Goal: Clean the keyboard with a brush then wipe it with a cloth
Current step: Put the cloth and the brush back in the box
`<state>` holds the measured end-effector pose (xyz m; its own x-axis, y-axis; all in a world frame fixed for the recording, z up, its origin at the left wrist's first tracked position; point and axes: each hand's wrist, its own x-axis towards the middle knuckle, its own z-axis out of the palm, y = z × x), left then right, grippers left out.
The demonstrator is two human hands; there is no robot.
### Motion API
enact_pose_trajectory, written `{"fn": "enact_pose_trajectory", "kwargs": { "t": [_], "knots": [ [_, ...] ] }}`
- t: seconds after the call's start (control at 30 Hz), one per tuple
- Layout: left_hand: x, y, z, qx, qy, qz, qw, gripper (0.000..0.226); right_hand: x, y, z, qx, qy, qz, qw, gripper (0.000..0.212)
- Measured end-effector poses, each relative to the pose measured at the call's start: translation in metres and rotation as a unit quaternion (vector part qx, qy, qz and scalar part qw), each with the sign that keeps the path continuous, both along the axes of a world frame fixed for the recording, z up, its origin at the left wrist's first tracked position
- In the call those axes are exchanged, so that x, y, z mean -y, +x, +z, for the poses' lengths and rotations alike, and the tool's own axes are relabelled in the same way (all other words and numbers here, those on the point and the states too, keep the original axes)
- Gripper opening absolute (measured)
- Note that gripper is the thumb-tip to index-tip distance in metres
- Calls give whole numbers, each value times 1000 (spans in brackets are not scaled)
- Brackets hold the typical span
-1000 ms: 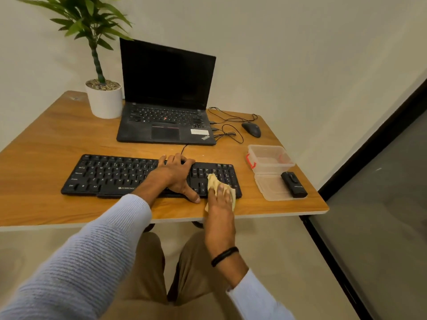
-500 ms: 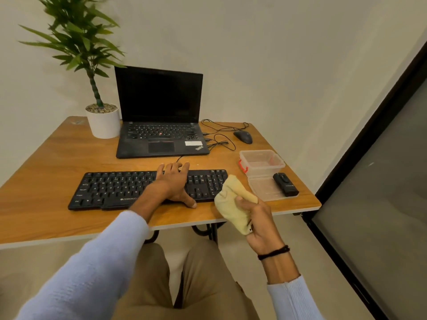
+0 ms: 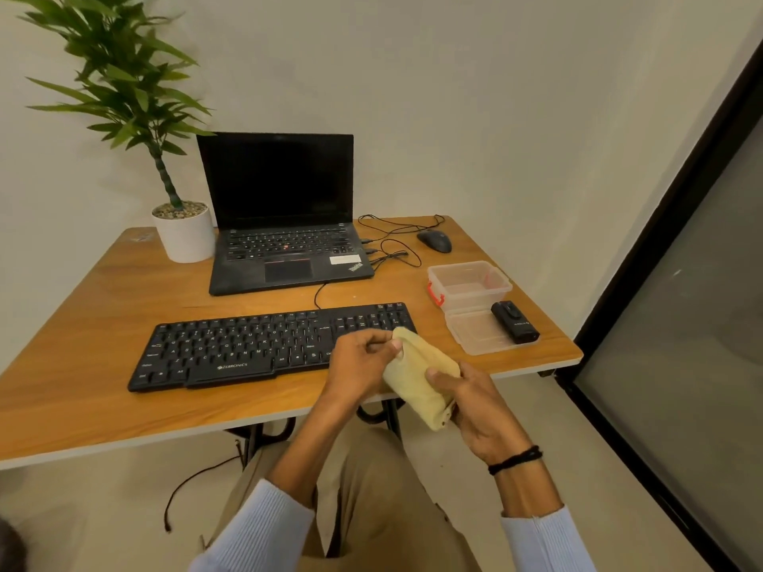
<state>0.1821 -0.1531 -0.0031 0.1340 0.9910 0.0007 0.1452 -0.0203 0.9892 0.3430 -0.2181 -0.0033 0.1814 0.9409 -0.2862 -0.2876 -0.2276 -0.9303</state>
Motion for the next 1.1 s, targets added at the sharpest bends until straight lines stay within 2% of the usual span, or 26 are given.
{"fn": "enact_pose_trajectory", "kwargs": {
  "t": [0.1,0.23,0.4,0.5,0.6,0.67,0.73,0.83,0.93,1.0,1.1],
  "knots": [
    [-22,23,6,-48,33,-18,998,8,-6,21,0,86,-12,-45,995,18],
    [-56,69,22,-141,77,-39,986,23,-32,50,0,156,-12,-146,977,16],
    [-99,121,20,-249,74,-46,965,21,-57,70,-1,323,-44,-229,917,33],
    [-106,138,9,-334,84,-50,938,18,-62,70,-7,459,-55,-229,857,34],
    [-102,148,-3,-448,109,-62,885,24,-58,67,-17,586,-99,-208,777,36],
    [-98,154,-7,-504,137,-46,851,21,-55,66,-20,636,-112,-219,731,37],
    [-92,157,-8,-538,158,-20,828,19,-53,66,-20,656,-109,-228,711,36],
    [-83,160,-7,-550,169,7,818,20,-51,66,-18,639,-98,-236,726,39],
    [-72,154,3,-542,169,29,823,27,-47,67,-14,593,-37,-257,762,42],
    [-64,143,13,-524,171,48,833,33,-45,65,-7,555,3,-259,791,41],
    [-55,116,24,-460,180,73,866,43,-45,57,4,516,41,-229,824,36]
  ]
}}
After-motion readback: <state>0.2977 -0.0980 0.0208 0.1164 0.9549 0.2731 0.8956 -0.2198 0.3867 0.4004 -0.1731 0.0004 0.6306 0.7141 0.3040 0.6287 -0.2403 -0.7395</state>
